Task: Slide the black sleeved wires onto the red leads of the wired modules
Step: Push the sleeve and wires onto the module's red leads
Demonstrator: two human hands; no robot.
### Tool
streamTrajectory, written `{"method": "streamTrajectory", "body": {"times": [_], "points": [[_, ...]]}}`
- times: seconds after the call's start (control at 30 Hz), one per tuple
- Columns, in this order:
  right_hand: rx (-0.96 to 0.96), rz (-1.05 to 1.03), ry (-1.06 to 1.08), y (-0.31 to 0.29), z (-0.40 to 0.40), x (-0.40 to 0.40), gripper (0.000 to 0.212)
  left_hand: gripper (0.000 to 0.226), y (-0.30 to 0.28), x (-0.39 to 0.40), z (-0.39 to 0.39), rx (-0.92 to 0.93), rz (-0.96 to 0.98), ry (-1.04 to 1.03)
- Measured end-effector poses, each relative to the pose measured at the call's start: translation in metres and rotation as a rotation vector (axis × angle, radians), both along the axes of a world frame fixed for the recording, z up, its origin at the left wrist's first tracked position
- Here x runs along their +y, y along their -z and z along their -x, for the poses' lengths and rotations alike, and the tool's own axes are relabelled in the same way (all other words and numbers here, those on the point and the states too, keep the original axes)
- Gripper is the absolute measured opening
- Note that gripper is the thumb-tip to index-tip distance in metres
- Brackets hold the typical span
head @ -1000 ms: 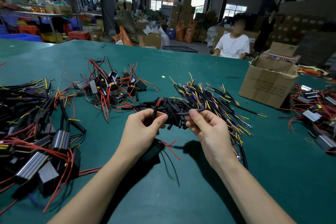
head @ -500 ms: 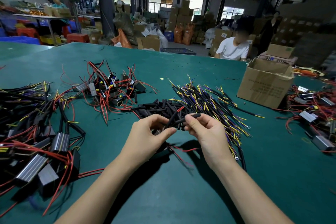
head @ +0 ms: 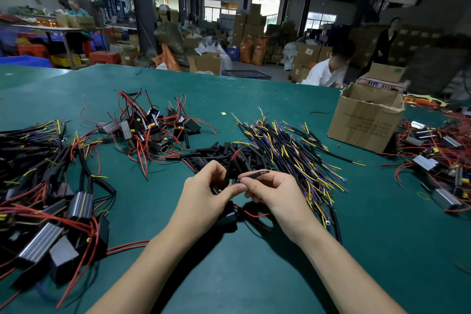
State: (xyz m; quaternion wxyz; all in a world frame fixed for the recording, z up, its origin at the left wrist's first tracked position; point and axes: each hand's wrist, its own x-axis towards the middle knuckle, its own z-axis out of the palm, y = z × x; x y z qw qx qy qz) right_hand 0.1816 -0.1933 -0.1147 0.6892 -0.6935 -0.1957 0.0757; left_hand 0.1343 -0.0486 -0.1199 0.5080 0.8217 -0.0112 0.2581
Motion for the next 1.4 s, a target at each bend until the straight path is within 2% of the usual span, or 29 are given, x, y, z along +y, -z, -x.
{"method": "streamTrajectory", "body": {"times": [0.17, 0.27, 0.37, 0.53, 0.63, 0.73, 0.93, 1.07, 1.13, 1.2, 1.3, 1.37, 1.4], "points": [[0.086, -0.027, -0.056, 0.002, -0.001, -0.002, 0.011, 0.011, 0.0, 0.003, 0.0, 0.046, 0.065, 0.085], [0.178, -0.204, -0.065, 0.002, -0.004, -0.002, 0.018, 0.014, 0.002, 0.006, -0.002, 0.058, 0.084, 0.047], [0.181, -0.299, -0.018, 0.003, -0.006, -0.001, 0.018, 0.021, 0.004, 0.009, -0.004, 0.078, 0.101, 0.044], [0.102, -0.214, 0.013, 0.003, -0.005, 0.002, 0.013, 0.012, -0.003, 0.004, 0.0, 0.002, 0.01, 0.066], [0.058, -0.129, -0.031, 0.004, -0.002, 0.005, 0.011, 0.01, -0.007, -0.001, 0.001, -0.038, 0.064, 0.075], [0.083, -0.106, -0.015, 0.0, -0.001, 0.003, 0.011, 0.004, -0.009, -0.001, -0.001, 0.02, 0.088, 0.09], [0.14, -0.09, 0.079, -0.003, 0.0, 0.005, 0.011, 0.008, -0.006, -0.001, -0.003, 0.022, 0.022, 0.045], [-0.066, 0.201, 0.141, -0.011, -0.002, -0.003, 0.018, 0.011, -0.001, -0.002, -0.003, -0.003, -0.006, -0.035], [-0.215, 0.318, 0.302, -0.019, -0.011, -0.014, 0.028, 0.016, 0.0, -0.001, -0.003, -0.012, 0.036, -0.07], [-0.344, 0.427, 0.542, -0.026, -0.025, -0.024, 0.03, 0.019, -0.001, 0.0, -0.003, -0.024, 0.078, -0.078], [-0.354, 0.907, 0.746, -0.033, -0.048, -0.025, 0.016, 0.019, -0.001, 0.0, -0.003, -0.057, 0.109, -0.081], [-0.351, 1.186, 0.705, -0.03, -0.058, -0.022, 0.013, 0.017, 0.002, 0.0, -0.004, -0.083, 0.143, -0.071], [-0.351, 1.259, 0.684, -0.029, -0.06, -0.02, 0.01, 0.018, 0.003, 0.0, -0.005, -0.091, 0.16, -0.059]]}}
